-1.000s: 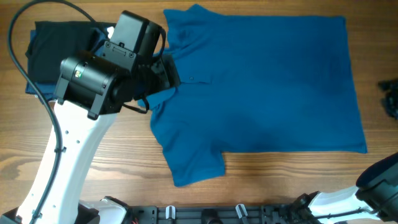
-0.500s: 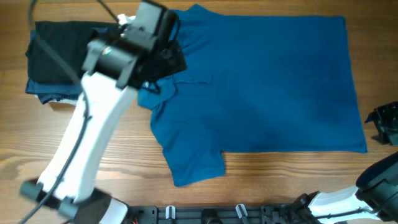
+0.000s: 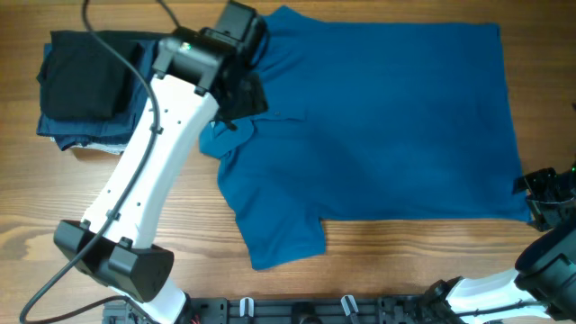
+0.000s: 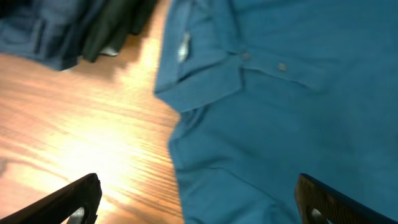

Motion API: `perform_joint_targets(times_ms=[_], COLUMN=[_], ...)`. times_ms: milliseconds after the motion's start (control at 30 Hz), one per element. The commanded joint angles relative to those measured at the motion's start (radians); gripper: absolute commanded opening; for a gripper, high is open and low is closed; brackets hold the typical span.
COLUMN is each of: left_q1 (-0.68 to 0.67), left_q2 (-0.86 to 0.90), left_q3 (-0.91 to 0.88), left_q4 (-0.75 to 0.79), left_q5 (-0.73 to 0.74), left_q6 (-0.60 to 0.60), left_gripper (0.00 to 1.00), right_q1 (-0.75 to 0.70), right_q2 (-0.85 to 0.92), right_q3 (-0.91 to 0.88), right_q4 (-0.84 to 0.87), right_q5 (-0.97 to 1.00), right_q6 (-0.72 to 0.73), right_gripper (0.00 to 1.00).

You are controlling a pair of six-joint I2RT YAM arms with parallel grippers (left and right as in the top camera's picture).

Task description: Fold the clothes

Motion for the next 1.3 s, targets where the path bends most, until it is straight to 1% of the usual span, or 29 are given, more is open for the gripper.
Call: perform_joint_targets(times_ms=[0, 100, 167, 300, 433, 567, 833, 900, 933, 1000, 1033, 1100, 1200, 1267], left_q1=[0.072, 0.128, 0.160, 0.193, 0.207, 0.208, 0.208, 0.208, 0.208, 0.208, 0.208, 0.208, 0.208, 0.208], left_q2=[-0.027, -0.027, -0.027, -0.027, -0.027, -0.027, -0.027, -0.027, -0.027, -0.027, -0.027, -0.027, -0.027, -0.027], left_q3=[-0.002, -0.002, -0.002, -0.002, -0.002, -0.002, -0.002, -0.002, -0.002, -0.002, -0.002, -0.002, -0.002, -0.002], left_q4=[-0.002, 0.024, 0.031, 0.031, 0.031, 0.031, 0.031, 0.031, 0.031, 0.031, 0.031, 0.030, 0.031, 0.034], left_q5=[0.034, 0.161, 0.203, 0.208, 0.208, 0.208, 0.237, 0.239, 0.239, 0.246, 0.252, 0.272, 0.303, 0.323], left_q6=[0.034, 0.098, 0.116, 0.119, 0.121, 0.121, 0.145, 0.145, 0.145, 0.145, 0.145, 0.148, 0.148, 0.148], left_gripper=[1.00, 1.00, 1.00, 1.00, 1.00, 1.00, 1.00, 1.00, 1.00, 1.00, 1.00, 1.00, 1.00, 1.00], right_q1=[-0.002, -0.002, -0.001, -0.002, -0.003, -0.003, -0.003, -0.003, -0.003, -0.003, -0.003, -0.003, -0.003, -0.003], right_q2=[0.036, 0.067, 0.081, 0.099, 0.106, 0.121, 0.141, 0.141, 0.141, 0.141, 0.141, 0.141, 0.141, 0.140], right_q3=[-0.003, -0.024, -0.032, -0.034, -0.040, -0.062, -0.117, -0.120, -0.120, -0.120, -0.120, -0.120, -0.120, -0.120], right_q4=[0.026, 0.076, 0.093, 0.105, 0.126, 0.169, 0.223, 0.226, 0.227, 0.230, 0.229, 0.229, 0.224, 0.229], right_q5=[0.053, 0.043, 0.026, 0.034, 0.061, 0.068, 0.059, 0.060, 0.060, 0.060, 0.060, 0.060, 0.028, -0.006], right_q6=[-0.023, -0.024, -0.023, -0.018, -0.019, -0.031, -0.035, -0.035, -0.034, -0.035, -0.035, -0.035, -0.035, -0.035], right_gripper=[0.67, 0.67, 0.65, 0.65, 0.67, 0.73, 0.71, 0.64, 0.58, 0.42, 0.31, 0.16, 0.04, 0.04])
